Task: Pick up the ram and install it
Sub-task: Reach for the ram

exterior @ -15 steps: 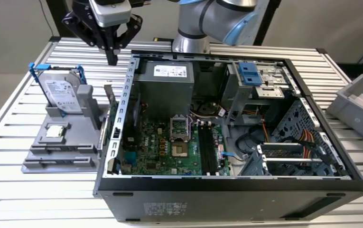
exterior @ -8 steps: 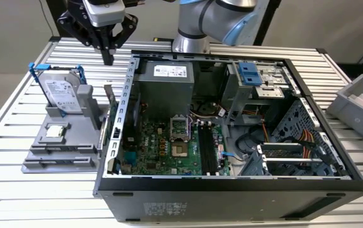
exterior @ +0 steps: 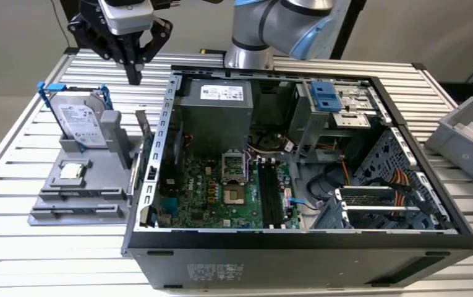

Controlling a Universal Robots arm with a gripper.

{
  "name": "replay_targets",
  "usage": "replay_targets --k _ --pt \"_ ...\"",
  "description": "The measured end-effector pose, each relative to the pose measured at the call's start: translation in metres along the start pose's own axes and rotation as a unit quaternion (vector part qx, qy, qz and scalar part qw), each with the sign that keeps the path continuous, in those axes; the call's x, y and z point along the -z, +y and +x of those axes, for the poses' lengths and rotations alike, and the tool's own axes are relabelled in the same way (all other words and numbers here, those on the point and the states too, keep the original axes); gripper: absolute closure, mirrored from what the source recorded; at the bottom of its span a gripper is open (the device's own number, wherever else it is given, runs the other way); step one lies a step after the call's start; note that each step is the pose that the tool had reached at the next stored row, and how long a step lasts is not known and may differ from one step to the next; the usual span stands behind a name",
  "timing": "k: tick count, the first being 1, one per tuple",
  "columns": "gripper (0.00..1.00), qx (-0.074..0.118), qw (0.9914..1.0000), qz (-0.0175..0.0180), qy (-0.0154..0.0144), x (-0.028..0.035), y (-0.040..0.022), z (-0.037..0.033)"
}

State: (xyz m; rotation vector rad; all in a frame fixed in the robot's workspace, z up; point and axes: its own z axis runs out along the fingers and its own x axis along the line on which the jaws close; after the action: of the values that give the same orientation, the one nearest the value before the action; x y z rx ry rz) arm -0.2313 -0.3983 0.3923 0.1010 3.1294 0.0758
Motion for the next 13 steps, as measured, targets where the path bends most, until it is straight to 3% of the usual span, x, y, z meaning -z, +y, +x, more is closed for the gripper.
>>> replay_targets --k 3,13 --pt "1.00 0.000 1.00000 0.0003 0.0025 0.0001 -0.0001 0.0010" --pt "1.00 0.000 0.99999 0.0003 0.0038 0.0000 0.0005 0.0030"
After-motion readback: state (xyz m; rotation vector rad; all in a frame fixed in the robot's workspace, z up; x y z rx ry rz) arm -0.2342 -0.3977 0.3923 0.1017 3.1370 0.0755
